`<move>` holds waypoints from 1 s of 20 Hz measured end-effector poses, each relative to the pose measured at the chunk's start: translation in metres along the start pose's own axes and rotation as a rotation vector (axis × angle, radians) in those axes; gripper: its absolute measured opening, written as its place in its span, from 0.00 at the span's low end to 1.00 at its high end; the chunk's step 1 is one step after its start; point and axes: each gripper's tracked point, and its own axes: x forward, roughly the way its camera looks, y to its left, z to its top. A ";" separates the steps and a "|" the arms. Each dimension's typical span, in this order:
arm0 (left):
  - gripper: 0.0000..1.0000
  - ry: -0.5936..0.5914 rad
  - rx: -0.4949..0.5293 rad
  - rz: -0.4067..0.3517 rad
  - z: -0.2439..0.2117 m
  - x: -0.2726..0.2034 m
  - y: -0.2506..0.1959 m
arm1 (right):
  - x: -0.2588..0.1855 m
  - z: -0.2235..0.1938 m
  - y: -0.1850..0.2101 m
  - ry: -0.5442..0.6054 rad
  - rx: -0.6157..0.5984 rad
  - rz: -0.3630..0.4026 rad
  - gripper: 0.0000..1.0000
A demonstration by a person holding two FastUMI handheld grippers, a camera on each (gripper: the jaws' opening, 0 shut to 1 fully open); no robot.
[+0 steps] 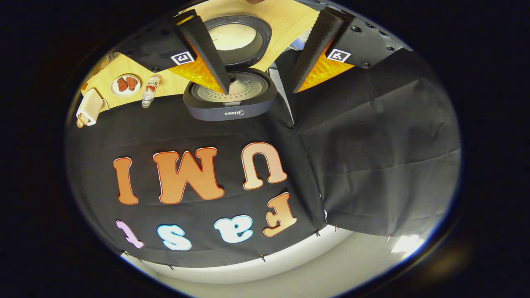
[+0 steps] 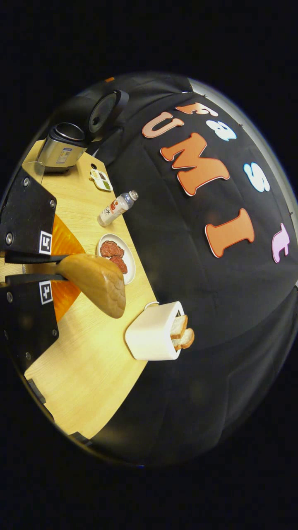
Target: Close the left gripper, press the button to open the rice cooker; take a wooden spoon from the chopstick holder with the right hand, scoop a spoonful of rice and pour it into the rice cooker, then put the wooden spoon back into the chopstick holder.
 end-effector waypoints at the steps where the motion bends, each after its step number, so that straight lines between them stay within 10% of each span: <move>1: 0.93 -0.004 -0.003 0.001 0.004 -0.002 0.000 | 0.002 -0.008 -0.003 0.016 0.002 -0.010 0.09; 14: 1.00 0.016 -0.018 -0.045 0.009 0.005 -0.018 | 0.003 -0.043 -0.025 0.118 0.032 -0.065 0.09; 20: 1.00 0.020 -0.126 -0.064 0.042 0.043 -0.006 | -0.031 -0.006 -0.052 0.070 0.029 -0.107 0.45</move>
